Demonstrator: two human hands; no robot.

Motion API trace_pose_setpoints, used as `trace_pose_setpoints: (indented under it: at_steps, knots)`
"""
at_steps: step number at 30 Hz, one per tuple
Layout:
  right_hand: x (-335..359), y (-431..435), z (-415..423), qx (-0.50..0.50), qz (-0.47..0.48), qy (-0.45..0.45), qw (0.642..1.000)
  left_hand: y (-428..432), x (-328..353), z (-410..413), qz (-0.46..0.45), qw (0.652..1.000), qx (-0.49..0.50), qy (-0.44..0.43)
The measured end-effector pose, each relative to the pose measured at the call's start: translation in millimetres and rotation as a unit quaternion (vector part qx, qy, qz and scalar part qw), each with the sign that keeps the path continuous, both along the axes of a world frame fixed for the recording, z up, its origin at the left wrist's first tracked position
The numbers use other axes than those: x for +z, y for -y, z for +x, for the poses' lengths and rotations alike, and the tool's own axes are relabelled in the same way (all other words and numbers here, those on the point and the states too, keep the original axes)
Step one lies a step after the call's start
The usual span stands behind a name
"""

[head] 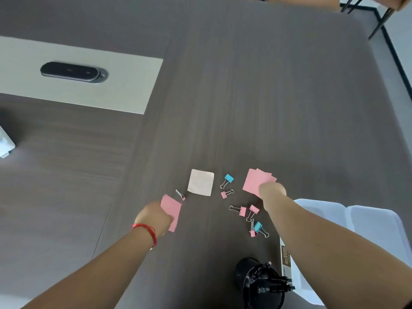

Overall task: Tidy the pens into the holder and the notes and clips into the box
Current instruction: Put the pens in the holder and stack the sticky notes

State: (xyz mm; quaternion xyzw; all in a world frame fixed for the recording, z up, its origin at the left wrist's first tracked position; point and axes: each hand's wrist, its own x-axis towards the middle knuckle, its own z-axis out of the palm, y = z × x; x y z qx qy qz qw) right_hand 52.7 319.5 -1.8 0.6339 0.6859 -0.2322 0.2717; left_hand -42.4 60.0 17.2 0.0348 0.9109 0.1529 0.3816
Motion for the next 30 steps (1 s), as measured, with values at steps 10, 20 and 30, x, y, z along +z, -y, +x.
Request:
trace_pose_setpoints:
  at_steps: [10,20,30]
  knots:
    - [30,-10,11,-0.307,-0.017,-0.304,0.902,-84,27,-45,0.262,0.95,0.139,0.095]
    - [24,20,-12,-0.24,-0.213,-0.329,0.888,-126,-40,-37,-0.051,0.99,-0.062,-0.114]
    - [3,45,-41,-0.225,-0.215,-0.293,0.904,-124,-37,-54,-0.064,0.995,-0.069,-0.03]
